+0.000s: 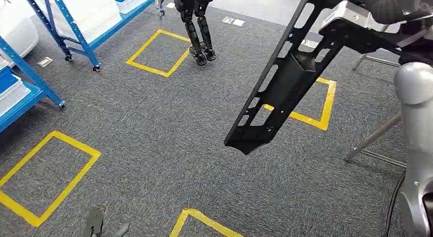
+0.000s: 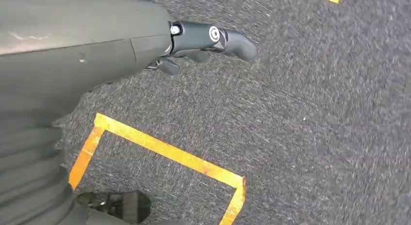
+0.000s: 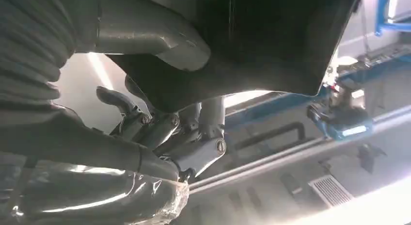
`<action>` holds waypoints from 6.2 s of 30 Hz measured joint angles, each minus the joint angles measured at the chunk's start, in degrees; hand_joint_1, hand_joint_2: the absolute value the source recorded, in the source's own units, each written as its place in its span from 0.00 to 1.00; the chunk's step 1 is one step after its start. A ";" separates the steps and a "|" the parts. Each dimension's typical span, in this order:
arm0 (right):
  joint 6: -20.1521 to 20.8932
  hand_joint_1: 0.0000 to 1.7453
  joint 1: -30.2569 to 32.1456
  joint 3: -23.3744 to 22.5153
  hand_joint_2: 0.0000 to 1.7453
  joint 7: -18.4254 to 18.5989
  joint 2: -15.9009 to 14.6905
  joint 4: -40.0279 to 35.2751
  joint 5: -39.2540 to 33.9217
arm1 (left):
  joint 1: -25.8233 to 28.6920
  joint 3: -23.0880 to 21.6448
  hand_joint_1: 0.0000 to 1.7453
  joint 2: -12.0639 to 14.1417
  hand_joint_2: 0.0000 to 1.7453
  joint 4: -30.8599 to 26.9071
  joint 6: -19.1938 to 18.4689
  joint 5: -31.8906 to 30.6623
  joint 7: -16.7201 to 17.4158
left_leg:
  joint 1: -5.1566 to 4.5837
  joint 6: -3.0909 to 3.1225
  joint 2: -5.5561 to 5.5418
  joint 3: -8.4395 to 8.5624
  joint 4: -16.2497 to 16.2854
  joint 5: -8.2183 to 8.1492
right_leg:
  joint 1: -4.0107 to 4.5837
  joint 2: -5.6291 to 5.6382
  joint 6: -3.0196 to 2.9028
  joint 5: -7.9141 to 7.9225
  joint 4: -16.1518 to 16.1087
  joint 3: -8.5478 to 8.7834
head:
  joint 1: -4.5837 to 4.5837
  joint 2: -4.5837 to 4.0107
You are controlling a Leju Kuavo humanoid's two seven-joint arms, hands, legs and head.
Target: Take the parts from the cabinet and place them on the table.
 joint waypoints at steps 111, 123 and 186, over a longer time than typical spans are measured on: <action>-1.90 1.00 3.75 -4.32 1.00 2.62 -10.82 4.15 -3.72 | -0.05 -3.76 0.00 -0.02 1.00 0.37 0.31 -2.63 0.94 | 0.21 2.24 4.00 6.64 -17.25 9.57 | -0.27 -3.67 5.04 -0.14 3.82 -3.05 | 1.50 0.00; -1.57 1.00 1.03 -3.38 1.00 2.60 -10.38 5.75 -3.24 | 0.46 -3.81 0.00 -0.11 1.00 0.37 0.24 -2.63 0.70 | 0.18 -0.10 -0.01 -1.49 0.65 0.78 | 0.32 -0.55 -0.09 0.44 0.59 -0.76 | 0.72 0.00; -5.13 1.00 -10.34 7.50 1.00 4.90 -10.60 18.25 0.72 | 0.68 -4.00 0.00 -0.59 1.00 0.39 -1.42 -4.10 2.58 | -0.63 1.52 -1.10 5.63 -16.52 9.88 | 1.25 0.97 1.25 0.43 0.95 -1.14 | 0.72 0.00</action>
